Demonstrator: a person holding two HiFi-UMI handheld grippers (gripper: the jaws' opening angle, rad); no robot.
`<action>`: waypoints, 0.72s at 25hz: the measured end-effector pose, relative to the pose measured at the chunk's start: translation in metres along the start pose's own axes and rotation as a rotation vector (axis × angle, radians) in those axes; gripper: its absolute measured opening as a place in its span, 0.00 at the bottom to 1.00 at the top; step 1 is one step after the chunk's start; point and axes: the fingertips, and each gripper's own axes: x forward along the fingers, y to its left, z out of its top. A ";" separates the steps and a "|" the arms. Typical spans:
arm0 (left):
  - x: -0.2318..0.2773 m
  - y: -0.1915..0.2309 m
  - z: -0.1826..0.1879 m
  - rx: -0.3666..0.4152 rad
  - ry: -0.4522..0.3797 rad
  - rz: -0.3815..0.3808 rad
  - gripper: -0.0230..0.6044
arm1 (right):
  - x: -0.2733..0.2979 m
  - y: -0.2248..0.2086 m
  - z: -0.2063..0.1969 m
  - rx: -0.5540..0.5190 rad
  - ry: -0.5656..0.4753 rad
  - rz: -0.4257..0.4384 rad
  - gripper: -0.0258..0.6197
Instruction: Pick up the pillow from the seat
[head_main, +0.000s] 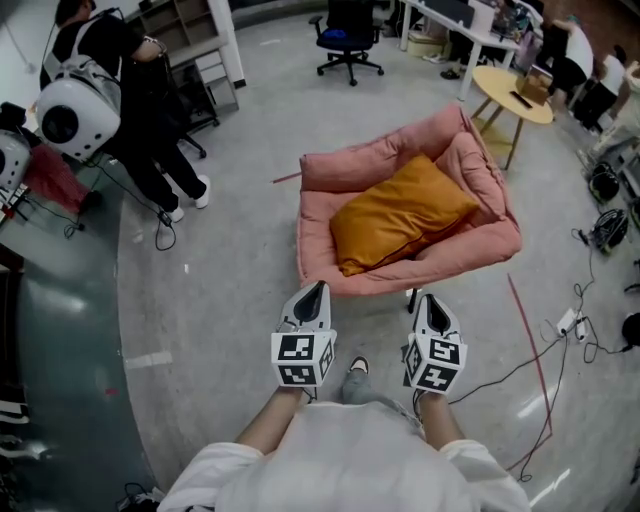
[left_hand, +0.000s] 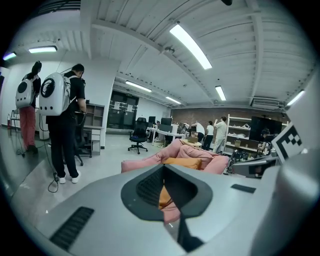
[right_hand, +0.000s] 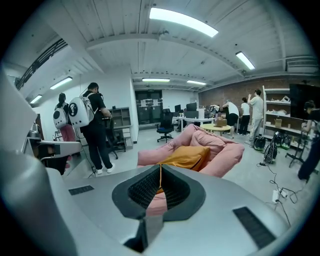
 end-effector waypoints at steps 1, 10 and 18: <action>0.009 0.000 0.002 -0.002 0.004 0.001 0.05 | 0.007 -0.004 0.003 0.001 0.002 0.001 0.09; 0.079 -0.001 0.012 -0.008 0.037 0.025 0.05 | 0.065 -0.041 0.022 0.011 0.030 0.013 0.09; 0.104 0.000 0.008 0.012 0.080 0.044 0.05 | 0.088 -0.062 0.015 0.059 0.060 0.013 0.09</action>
